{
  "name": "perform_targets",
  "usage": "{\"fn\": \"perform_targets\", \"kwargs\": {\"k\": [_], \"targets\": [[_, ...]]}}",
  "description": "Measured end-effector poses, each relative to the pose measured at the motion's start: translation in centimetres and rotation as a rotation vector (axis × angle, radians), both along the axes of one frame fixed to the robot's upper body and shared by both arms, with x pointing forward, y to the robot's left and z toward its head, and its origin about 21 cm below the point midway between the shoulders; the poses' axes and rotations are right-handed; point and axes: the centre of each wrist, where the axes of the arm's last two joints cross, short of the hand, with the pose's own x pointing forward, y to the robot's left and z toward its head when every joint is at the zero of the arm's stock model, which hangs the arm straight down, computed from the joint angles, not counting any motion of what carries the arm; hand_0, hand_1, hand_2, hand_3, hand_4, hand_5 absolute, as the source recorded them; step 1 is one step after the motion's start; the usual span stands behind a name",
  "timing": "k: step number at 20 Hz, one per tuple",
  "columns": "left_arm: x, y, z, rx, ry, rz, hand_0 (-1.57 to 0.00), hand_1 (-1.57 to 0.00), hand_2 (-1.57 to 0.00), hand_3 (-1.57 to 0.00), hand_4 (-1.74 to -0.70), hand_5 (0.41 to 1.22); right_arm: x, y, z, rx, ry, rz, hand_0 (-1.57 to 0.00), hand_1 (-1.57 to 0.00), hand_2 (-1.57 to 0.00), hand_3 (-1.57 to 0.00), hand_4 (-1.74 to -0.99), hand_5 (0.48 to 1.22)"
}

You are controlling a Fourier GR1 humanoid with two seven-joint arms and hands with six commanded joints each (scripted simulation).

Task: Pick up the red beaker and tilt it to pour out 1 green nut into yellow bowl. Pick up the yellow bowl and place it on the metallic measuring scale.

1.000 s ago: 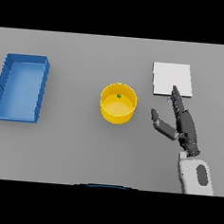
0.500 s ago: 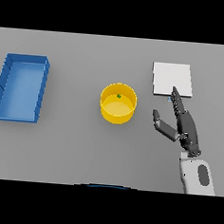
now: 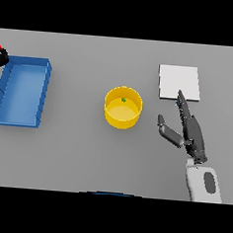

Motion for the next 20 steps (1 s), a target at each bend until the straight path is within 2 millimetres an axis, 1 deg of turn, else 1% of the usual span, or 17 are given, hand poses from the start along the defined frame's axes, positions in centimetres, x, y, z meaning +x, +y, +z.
{"fn": "perform_targets", "kwargs": {"k": [1, 2, 3, 4, 5, 6, 7, 8, 10, 13, 15, 16, 17, 18, 19, 20], "targets": [[-0.3, -0.2, -0.1, -0.015, 0.013, -0.013, -1.57, -1.57, -1.57, -0.93, -1.25, 0.810, -0.1, 0.0, 0.3, 0.001, -0.012, 0.000, 0.00, 0.00, 0.00, 0.00, -1.327, 0.730], [-0.6, -0.6, -0.2, -0.028, 0.021, -0.032, -1.57, -1.52, -1.41, -0.85, -1.13, 0.779, 0.0, 0.0, 0.4, -0.001, -0.005, -0.003, 0.00, 0.00, 0.00, 0.00, -1.325, 0.731], [-0.9, -0.7, 0.0, -0.059, 0.017, -0.065, -1.44, -1.29, -1.16, -0.71, -1.05, 0.757, 0.3, 0.1, 0.6, -0.002, 0.009, -0.009, 0.00, 0.00, 0.00, 0.00, -1.320, 0.731], [-1.1, -0.7, 0.4, -0.091, 0.023, -0.083, -1.23, -1.04, -0.93, -0.58, -0.97, 0.735, 0.1, 0.0, 0.4, -0.012, 0.013, -0.009, 0.00, 0.00, 0.00, 0.00, -1.320, 0.729], [-1.5, -0.5, 0.1, -0.123, 0.043, -0.096, -0.98, -0.83, -0.75, -0.46, -0.92, 0.716, 0.5, 0.0, 0.6, -0.006, 0.008, -0.012, 0.00, 0.00, 0.00, 0.00, -1.321, 0.727], [-1.8, -0.5, 0.5, -0.134, 0.044, -0.123, -0.79, -0.66, -0.60, -0.37, -0.88, 0.701, 0.4, -0.2, 0.3, -0.001, 0.023, -0.012, 0.00, 0.00, 0.00, 0.00, -1.320, 0.726], [-2.0, -0.3, 1.0, -0.132, 0.044, -0.140, -0.63, -0.53, -0.48, -0.30, -0.85, 0.688, 0.2, -0.4, 0.2, -0.006, 0.010, -0.010, 0.00, 0.00, 0.00, 0.00, -1.321, 0.725], [-2.0, -0.5, 1.2, -0.121, 0.057, -0.162, -0.50, -0.42, -0.38, -0.24, -0.83, 0.678, 0.1, -0.2, -0.1, -0.005, 0.016, -0.012, 0.00, 0.00, 0.00, 0.00, -1.318, 0.725], [-1.9, -0.3, 1.3, -0.102, 0.084, -0.169, -0.32, -0.27, -0.24, -0.15, -0.79, 0.659, 0.1, -0.2, -0.1, -0.006, 0.013, -0.011, 0.00, 0.00, 0.00, 0.00, -1.315, 0.724], [-1.4, -0.4, 1.2, -0.070, 0.121, -0.177, -0.16, -0.14, -0.12, -0.08, -0.77, 0.655, 0.1, -0.3, 0.0, -0.016, 0.002, -0.012, 0.00, 0.00, 0.00, 0.00, -1.307, 0.717], [-1.8, -0.4, 0.5, -0.037, 0.145, -0.183, -0.10, -0.09, -0.08, -0.05, -0.75, 0.655, 0.0, -0.2, 0.1, -0.032, 0.000, -0.016, 0.00, 0.00, 0.00, 0.00, -1.300, 0.717], [-1.9, -0.4, 0.7, -0.022, 0.140, -0.181, -0.08, -0.07, -0.06, -0.04, -0.74, 0.656, -0.1, -0.2, -0.1, -0.035, -0.002, -0.019, 0.00, 0.00, 0.00, 0.00, -1.290, 0.714], [-1.7, -0.7, 0.6, -0.015, 0.133, -0.178, -0.07, -0.06, -0.05, -0.03, -0.73, 0.658, 0.1, 0.0, 0.4, -0.019, 0.002, -0.011, 0.00, 0.00, 0.00, 0.00, -1.279, 0.713], [-1.8, -0.9, 0.4, -0.019, 0.114, -0.186, -0.05, -0.04, -0.04, -0.02, -0.73, 0.661, 0.1, -0.1, 0.2, -0.015, 0.020, -0.011, 0.00, 0.00, 0.00, 0.00, -1.277, 0.704], [-1.7, -1.0, 0.5, -0.030, 0.099, -0.177, -0.04, -0.04, -0.03, -0.02, -0.73, 0.664, 0.5, 0.2, 0.5, -0.029, 0.021, -0.017, 0.00, 0.00, 0.00, 0.00, -1.281, 0.688], [-1.6, -1.1, 0.2, -0.045, 0.088, -0.170, -0.03, -0.03, -0.03, -0.02, -0.72, 0.667, 0.8, 0.4, 1.0, -0.077, 0.015, -0.026, 0.00, 0.00, 0.00, 0.00, -1.262, 0.675]]}}
